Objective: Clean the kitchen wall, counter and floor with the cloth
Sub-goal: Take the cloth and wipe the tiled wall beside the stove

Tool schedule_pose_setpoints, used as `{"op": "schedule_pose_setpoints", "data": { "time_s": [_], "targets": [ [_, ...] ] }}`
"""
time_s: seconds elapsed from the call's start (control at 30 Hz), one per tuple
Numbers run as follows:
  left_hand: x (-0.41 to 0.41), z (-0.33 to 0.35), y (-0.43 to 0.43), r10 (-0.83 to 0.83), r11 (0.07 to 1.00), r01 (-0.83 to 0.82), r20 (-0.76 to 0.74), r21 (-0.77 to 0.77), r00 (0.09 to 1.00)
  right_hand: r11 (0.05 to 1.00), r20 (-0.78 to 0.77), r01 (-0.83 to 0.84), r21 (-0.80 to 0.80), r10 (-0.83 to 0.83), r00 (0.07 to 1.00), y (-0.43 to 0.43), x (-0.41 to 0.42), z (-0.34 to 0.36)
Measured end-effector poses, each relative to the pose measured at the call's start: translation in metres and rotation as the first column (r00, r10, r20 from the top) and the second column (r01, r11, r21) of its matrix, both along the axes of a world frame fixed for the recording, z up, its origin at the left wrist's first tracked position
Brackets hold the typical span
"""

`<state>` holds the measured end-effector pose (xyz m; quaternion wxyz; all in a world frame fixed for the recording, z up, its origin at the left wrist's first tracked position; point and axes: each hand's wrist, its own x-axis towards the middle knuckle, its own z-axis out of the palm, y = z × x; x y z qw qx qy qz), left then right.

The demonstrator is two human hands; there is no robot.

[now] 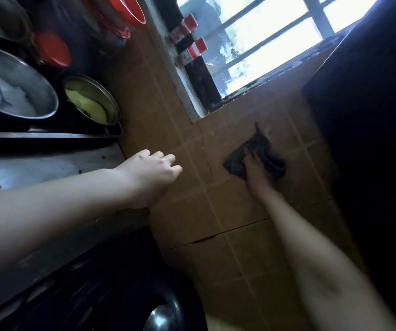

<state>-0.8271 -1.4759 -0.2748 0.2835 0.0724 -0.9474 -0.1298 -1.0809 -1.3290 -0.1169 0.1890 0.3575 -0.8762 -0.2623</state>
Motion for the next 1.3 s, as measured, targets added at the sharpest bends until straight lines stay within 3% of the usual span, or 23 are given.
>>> {"op": "schedule_pose_setpoints", "data": {
  "time_s": [0.1,0.2,0.43,0.63,0.87,1.2,1.3],
  "targets": [
    [-0.003,-0.009,-0.003,0.0,1.0,0.0,0.017,0.013,1.0,0.999,-0.034,-0.024,-0.046,0.022,0.999,-0.004,0.0,-0.015],
    [-0.007,-0.018,0.002,-0.018,1.0,0.017,0.048,0.02,0.999,0.996,0.038,-0.038,-0.078,0.041,0.998,-0.001,0.005,-0.031],
    [-0.018,-0.024,0.026,-0.091,0.994,0.089,0.018,0.068,0.996,0.985,0.313,-0.088,0.146,0.038,0.949,0.051,0.016,-0.088],
    [-0.022,-0.027,0.057,-0.14,0.986,0.138,0.009,0.096,0.99,0.931,0.325,-0.073,0.358,-0.051,0.944,0.135,0.021,-0.121],
    [-0.03,-0.023,0.104,-0.249,0.961,0.244,0.026,0.13,0.968,0.974,0.403,0.033,0.222,-0.122,0.907,0.219,0.041,-0.128],
    [-0.032,-0.027,0.174,-0.311,0.949,0.313,-0.059,0.037,0.949,0.936,0.35,0.094,0.339,-0.218,0.911,0.305,0.051,-0.109],
    [-0.03,-0.025,0.19,-0.33,0.943,0.331,-0.097,0.0,0.939,0.938,0.368,0.171,0.302,-0.28,0.886,0.33,0.052,-0.108]
  ]
}}
